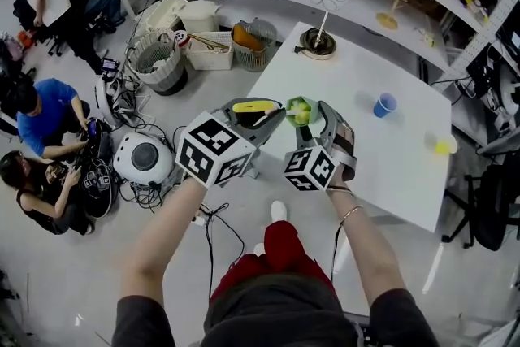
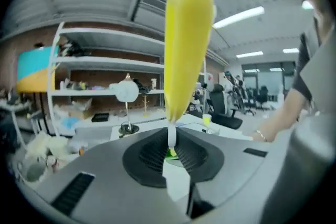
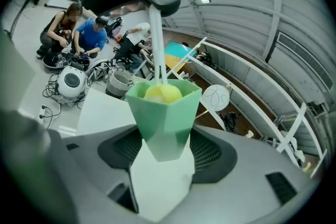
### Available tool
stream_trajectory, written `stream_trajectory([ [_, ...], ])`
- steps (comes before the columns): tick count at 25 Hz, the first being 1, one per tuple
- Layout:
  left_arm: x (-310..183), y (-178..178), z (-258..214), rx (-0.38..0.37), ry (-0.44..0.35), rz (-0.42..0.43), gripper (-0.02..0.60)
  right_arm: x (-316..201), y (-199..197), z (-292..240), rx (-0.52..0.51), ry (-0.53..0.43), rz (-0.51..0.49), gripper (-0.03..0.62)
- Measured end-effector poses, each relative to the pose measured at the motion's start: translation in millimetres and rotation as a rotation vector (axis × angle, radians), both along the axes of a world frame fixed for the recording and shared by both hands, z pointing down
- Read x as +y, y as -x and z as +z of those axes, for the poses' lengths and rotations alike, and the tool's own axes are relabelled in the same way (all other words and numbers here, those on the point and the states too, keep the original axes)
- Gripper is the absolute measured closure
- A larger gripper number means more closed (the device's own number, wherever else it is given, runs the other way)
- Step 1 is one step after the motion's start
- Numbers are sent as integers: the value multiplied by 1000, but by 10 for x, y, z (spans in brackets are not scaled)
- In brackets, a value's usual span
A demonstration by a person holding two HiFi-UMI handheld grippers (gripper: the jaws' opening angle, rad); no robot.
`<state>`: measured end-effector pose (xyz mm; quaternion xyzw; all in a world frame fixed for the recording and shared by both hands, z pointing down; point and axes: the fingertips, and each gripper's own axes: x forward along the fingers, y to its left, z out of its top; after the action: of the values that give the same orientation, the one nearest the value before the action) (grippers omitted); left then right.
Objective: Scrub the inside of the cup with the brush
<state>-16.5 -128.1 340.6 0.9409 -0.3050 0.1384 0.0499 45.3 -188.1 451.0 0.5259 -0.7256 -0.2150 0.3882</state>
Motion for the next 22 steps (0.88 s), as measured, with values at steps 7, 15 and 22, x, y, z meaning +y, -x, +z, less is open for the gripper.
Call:
stream_trajectory([
  [7, -244, 175, 204, 478, 488, -265, 538, -95, -161, -34, 159, -98, 77, 299],
  [15, -104, 144, 211, 394, 383, -193, 538, -55, -80, 27, 199, -32, 28, 299],
  [22, 237, -4, 234, -241, -115, 188, 537, 75, 111, 202, 137, 113, -100, 301],
])
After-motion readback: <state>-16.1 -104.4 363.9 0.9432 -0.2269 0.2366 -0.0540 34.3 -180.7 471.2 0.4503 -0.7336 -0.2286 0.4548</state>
